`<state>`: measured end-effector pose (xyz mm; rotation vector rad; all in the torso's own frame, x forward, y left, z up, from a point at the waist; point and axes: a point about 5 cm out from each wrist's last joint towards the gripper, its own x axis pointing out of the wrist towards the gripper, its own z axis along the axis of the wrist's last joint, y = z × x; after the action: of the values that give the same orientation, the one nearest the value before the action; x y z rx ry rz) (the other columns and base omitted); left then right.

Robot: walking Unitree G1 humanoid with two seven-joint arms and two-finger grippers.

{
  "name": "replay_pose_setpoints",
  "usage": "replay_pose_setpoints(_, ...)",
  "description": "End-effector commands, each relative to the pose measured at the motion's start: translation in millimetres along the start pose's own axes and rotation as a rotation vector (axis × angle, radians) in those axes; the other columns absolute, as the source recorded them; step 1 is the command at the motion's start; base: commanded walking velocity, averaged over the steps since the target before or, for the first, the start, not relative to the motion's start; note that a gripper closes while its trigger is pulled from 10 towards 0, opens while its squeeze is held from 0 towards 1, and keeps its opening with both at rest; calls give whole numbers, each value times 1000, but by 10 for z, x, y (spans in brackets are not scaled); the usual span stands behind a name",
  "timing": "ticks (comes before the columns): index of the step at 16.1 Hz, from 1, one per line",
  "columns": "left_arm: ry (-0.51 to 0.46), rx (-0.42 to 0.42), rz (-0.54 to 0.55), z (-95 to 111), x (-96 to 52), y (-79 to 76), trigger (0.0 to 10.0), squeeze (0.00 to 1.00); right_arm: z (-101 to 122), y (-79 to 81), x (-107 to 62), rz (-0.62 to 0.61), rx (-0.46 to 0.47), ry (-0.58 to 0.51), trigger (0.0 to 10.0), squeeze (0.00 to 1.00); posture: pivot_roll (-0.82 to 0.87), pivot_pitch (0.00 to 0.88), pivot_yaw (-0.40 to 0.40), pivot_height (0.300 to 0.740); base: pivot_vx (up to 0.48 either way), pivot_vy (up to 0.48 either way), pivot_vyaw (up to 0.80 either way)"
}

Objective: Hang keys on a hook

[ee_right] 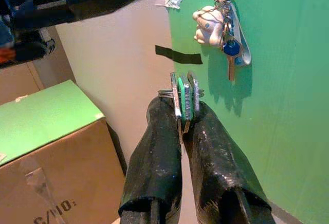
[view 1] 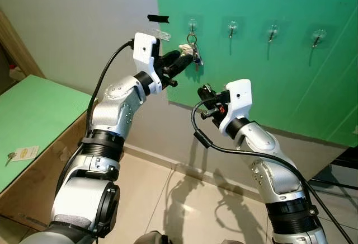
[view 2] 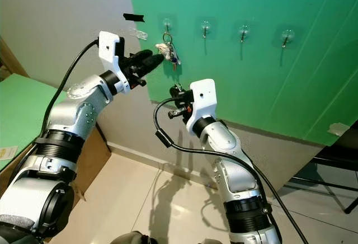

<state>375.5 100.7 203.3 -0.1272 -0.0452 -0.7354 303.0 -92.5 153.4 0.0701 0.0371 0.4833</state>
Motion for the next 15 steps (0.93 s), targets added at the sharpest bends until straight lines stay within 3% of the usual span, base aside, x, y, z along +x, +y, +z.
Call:
replay_pose_setpoints(1,58,49,8,-123,-15,-10,10000,0,20,-51,12,-28,-12,-7,0,0,-192,0,71,722,0,0,0)
replay_pose_setpoints(2,97,83,10,-236,-44,-36,10000,0,56,-100,17,-53,90,-16,0,0,-191,0,71,722,0,0,0)
replay_pose_setpoints(3,122,107,8,-305,-63,-58,10000,0,84,-136,22,-72,249,-29,0,0,-191,0,71,722,0,0,0)
replay_pose_setpoints(4,157,130,6,-394,-89,-83,10000,0,91,-201,30,-101,536,-37,0,0,-185,0,72,722,0,0,0)
replay_pose_setpoints(5,191,131,7,-479,-116,-100,10000,0,47,-241,31,-114,718,-14,0,0,-182,0,70,722,0,0,0)
replay_pose_setpoints(7,290,128,34,-665,-173,-96,10000,0,-161,-252,8,-149,626,108,0,0,-183,0,72,722,0,0,0)
replay_pose_setpoints(9,429,111,44,-927,-280,-122,10000,0,-242,-169,-14,-141,694,137,0,0,-180,0,72,722,0,0,0)
replay_pose_setpoints(13,470,99,13,-1030,-312,-211,10000,0,-241,-158,-15,-151,791,155,0,0,-180,0,73,722,0,0,0)
replay_pose_setpoints(15,478,102,16,-1031,-313,-218,10000,0,-265,-180,-27,-167,792,160,0,0,-180,0,73,722,0,0,0)
